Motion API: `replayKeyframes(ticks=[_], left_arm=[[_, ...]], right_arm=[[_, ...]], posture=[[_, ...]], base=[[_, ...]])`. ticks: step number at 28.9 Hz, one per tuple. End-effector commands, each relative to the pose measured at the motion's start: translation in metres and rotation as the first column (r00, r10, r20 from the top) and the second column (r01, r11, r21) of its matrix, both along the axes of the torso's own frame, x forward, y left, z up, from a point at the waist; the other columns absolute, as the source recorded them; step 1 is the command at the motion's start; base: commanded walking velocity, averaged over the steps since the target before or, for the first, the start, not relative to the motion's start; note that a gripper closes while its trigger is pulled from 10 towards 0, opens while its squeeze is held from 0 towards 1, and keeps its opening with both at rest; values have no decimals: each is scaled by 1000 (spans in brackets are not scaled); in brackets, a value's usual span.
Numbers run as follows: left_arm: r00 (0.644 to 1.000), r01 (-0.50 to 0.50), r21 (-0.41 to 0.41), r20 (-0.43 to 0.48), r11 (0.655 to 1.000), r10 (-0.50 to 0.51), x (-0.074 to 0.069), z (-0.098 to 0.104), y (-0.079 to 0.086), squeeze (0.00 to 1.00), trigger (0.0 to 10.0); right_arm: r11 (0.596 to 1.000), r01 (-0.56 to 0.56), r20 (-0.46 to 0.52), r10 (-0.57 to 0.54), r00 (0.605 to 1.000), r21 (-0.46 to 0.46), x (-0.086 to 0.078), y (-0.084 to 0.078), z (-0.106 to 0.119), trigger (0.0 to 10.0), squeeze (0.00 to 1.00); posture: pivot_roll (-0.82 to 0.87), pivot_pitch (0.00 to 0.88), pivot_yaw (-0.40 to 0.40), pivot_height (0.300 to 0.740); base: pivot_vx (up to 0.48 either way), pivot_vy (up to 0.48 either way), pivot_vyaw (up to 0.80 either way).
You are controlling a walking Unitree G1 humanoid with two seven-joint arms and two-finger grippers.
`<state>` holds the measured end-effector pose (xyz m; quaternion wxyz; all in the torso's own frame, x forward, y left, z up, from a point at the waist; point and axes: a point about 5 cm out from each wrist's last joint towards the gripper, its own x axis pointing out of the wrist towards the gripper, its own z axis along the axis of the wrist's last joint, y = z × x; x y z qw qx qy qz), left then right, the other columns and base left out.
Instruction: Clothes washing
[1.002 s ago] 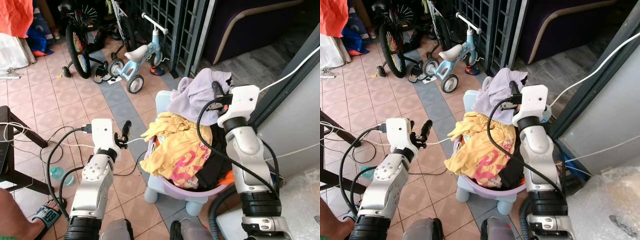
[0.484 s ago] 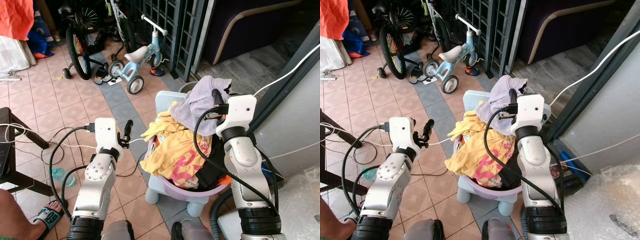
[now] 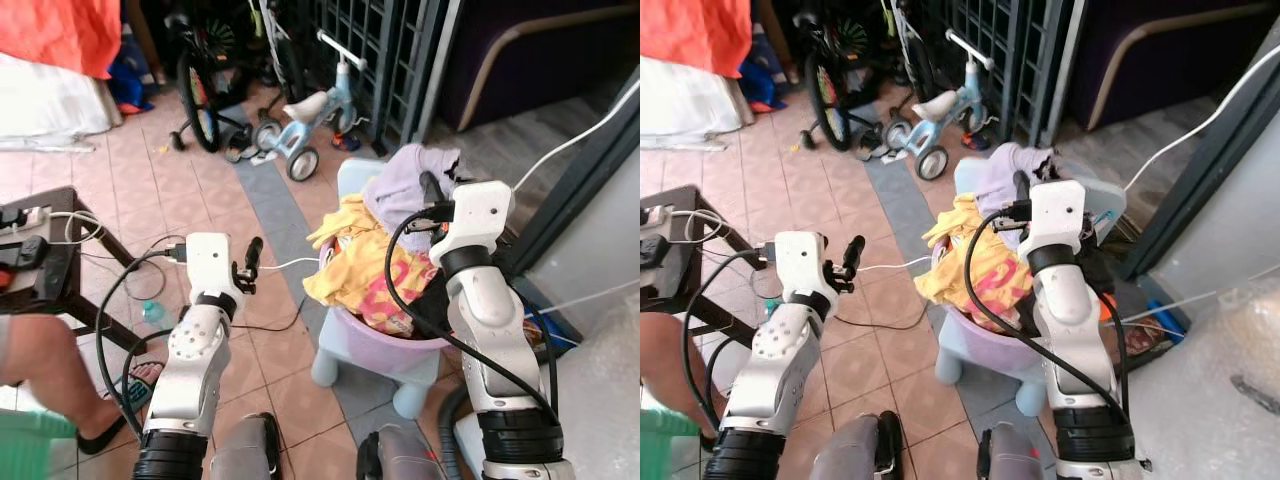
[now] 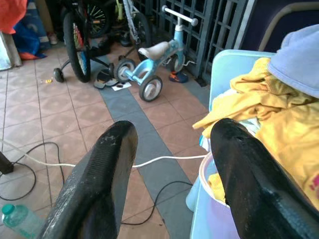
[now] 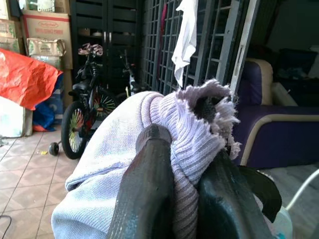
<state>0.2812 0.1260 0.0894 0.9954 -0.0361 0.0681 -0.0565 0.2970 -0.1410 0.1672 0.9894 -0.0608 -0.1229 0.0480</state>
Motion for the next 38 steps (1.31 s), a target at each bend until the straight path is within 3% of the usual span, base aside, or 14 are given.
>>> replayKeyframes(ticks=[1, 5, 8, 14, 16, 20, 27, 28, 29, 30, 32, 37, 38], left_arm=[[1000, 2, -3, 25, 1000, -2, 2, 5, 3, 0, 10000], [999, 7, -15, 31, 1000, -7, 4, 7, 3, 0, 10000], [999, 18, -25, 35, 1000, -17, 5, 7, 1, 0, 10000], [998, 37, -39, 48, 999, -35, 6, 10, -1, 0, 10000], [997, 47, -43, 57, 998, -45, 7, 11, -1, 0, 10000], [998, 42, -55, 56, 998, -39, 6, 11, 0, 0, 10000], [998, 45, -58, 51, 997, -42, 4, 10, -1, 0, 10000], [997, 53, -59, 55, 997, -50, 4, 10, -2, 0, 10000], [997, 53, -59, 55, 997, -50, 4, 10, -2, 0, 10000], [997, 57, -62, 57, 996, -54, 4, 11, -3, 0, 10000], [996, 62, -64, 61, 996, -58, 5, 11, -4, 0, 10000], [995, 73, -63, 70, 995, -69, 5, 12, -3, 0, 10000], [995, 73, -63, 71, 995, -69, 5, 12, -3, 0, 10000]], right_arm=[[1000, -3, 21, 3, 1000, 7, 1, 2, 7, 10000, 0], [1000, 25, 25, -25, 999, -1, 7, -1, 12, 10000, 0], [995, 101, 107, -98, 989, -20, 22, -16, 34, 10000, 0], [984, 173, 176, -165, 970, -31, 40, -38, 59, 10000, 0], [971, 235, 212, -220, 952, -44, 49, -54, 73, 10000, 0], [956, 290, 219, -275, 936, -37, 54, -67, 79, 10000, 0], [865, 501, 233, -480, 845, -33, 54, -109, 87, 10000, 0], [823, 567, 242, -545, 803, -27, 53, -122, 91, 10000, 0], [823, 567, 242, -545, 803, -27, 53, -122, 91, 10000, 0], [798, 602, 249, -578, 777, -24, 52, -130, 93, 10000, 0], [728, 685, 259, -662, 704, -2, 47, -150, 100, 10000, 0], [601, 798, 274, -775, 569, 43, 39, -185, 117, 10000, 0], [594, 804, 276, -779, 562, 38, 39, -188, 119, 10000, 0]], posture=[[-70, 72, 26, 740], [-72, 66, 26, 740], [-76, 61, 29, 740], [-75, 55, 31, 740], [-70, 49, 29, 740], [-67, 46, 26, 740], [-70, 49, 25, 740], [-71, 50, 26, 740], [-71, 50, 26, 740], [-71, 50, 26, 740], [-72, 51, 27, 740], [-72, 55, 28, 740], [-72, 54, 28, 740]], base=[[0, 0, 0], [0, 0, -600], [0, 0, -800], [0, 0, -800], [0, 0, -800], [0, 0, -800], [0, 0, -800], [0, 0, -800], [0, 0, -800], [0, 0, -800], [0, 0, -800], [0, 0, -800], [0, 0, -800]])
